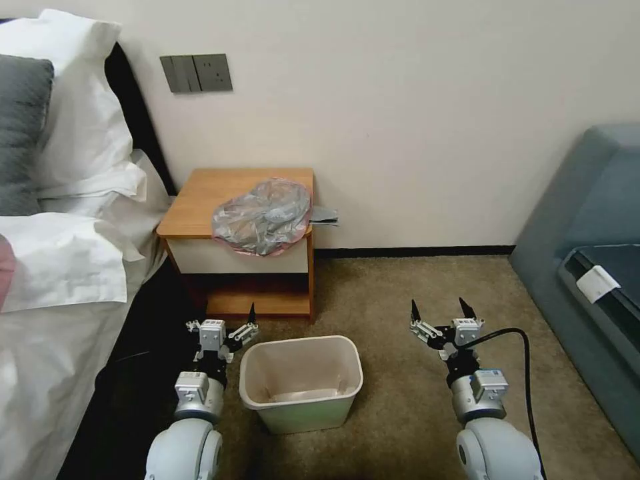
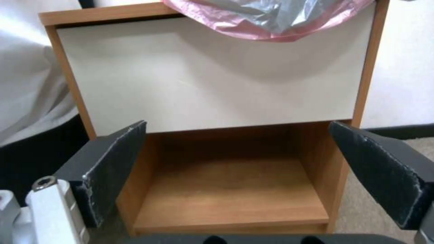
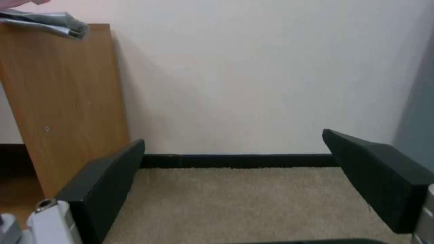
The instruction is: Pick up the garbage bag from the table and place it over the trash can.
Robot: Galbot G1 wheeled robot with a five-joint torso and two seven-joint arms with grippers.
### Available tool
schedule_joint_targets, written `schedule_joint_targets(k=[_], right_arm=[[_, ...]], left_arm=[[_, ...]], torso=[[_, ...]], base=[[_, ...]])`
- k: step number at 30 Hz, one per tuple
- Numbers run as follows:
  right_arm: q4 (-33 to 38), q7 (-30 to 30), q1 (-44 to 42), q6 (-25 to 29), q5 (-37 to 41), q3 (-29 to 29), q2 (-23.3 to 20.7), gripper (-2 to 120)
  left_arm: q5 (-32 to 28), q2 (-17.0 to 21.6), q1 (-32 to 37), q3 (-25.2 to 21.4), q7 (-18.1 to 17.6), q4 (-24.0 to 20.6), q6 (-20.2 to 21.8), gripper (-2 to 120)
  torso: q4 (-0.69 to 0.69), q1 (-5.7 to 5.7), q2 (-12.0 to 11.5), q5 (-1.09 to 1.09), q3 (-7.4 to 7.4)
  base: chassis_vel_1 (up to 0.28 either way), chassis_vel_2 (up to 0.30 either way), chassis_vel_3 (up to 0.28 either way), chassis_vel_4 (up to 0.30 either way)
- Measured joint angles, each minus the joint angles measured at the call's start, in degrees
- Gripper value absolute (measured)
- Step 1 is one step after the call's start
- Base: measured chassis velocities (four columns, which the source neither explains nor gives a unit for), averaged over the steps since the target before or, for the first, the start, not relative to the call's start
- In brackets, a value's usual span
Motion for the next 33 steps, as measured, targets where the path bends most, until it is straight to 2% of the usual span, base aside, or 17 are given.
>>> schedule_joint_targets(k=[15, 18, 19, 22, 23, 26, 27, 30, 31, 33], right_arm=[[0.6, 0.01, -0.32, -0.02, 0.16, 0.01, 0.0, 100], [5.62, 0.23, -2.76, -0.7, 1.79, 0.3, -0.11, 100], [5.62, 0.23, -2.76, -0.7, 1.79, 0.3, -0.11, 100], [12.04, 0.55, -5.94, -1.66, 3.92, 0.67, -0.26, 100], [12.04, 0.55, -5.94, -1.66, 3.92, 0.67, -0.26, 100], [18.44, 0.88, -9.08, -2.63, 6.04, 1.06, -0.37, 100], [18.44, 0.88, -9.08, -2.63, 6.04, 1.06, -0.37, 100], [24.46, 1.19, -12.06, -3.56, 8.06, 1.42, -0.52, 100], [24.46, 1.19, -12.06, -3.56, 8.06, 1.42, -0.52, 100], [27.94, 1.35, -13.82, -4.08, 9.28, 1.62, -0.61, 100]], left_arm=[[-0.07, -0.04, 0.4, -0.21, 0.01, -0.69, 0.02, 100], [-1.23, -0.53, 3.0, -1.82, 0.01, -4.99, 0.2, 100], [-1.23, -0.53, 3.0, -1.82, 0.01, -4.99, 0.2, 100], [-2.76, -1.17, 6.33, -3.93, 0.0, -10.55, 0.48, 100], [-2.76, -1.17, 6.33, -3.93, 0.0, -10.55, 0.48, 100], [-4.24, -1.85, 9.72, -6.03, -0.05, -16.12, 0.79, 100], [-4.24, -1.85, 9.72, -6.03, -0.05, -16.12, 0.79, 100], [-5.68, -2.45, 12.86, -7.99, -0.11, -21.35, 1.06, 100], [-5.68, -2.45, 12.86, -7.99, -0.11, -21.35, 1.06, 100], [-6.57, -2.82, 14.87, -9.22, -0.13, -24.61, 1.25, 100]], torso=[[0.0, 0.0, 0.0, 0.0, 0.0], [0.0, 0.0, 0.0, 0.0, 0.0], [0.0, 0.0, 0.0, 0.0, 0.0], [0.0, 0.0, 0.0, 0.0, 0.0], [0.0, 0.0, 0.0, 0.0, 0.0], [0.0, 0.0, 0.0, 0.0, 0.0], [0.0, 0.0, 0.0, 0.0, 0.0], [0.0, 0.0, 0.0, 0.0, 0.0], [0.0, 0.0, 0.0, 0.0, 0.0], [0.0, 0.0, 0.0, -0.02, -0.01]], base=[[0.0, 0.0, 0.0, 0.0], [0.0, 0.0, 0.0, 0.0], [0.0, 0.0, 0.0, 0.0], [0.0, 0.0, 0.0, 0.0], [0.0, 0.0, 0.0, 0.0], [0.0, 0.0, 0.0, 0.0], [0.0, 0.0, 0.0, 0.0], [0.0, 0.0, 0.0, 0.0], [0.0, 0.0, 0.0, 0.0], [0.0, 0.0, 0.0, 0.0]])
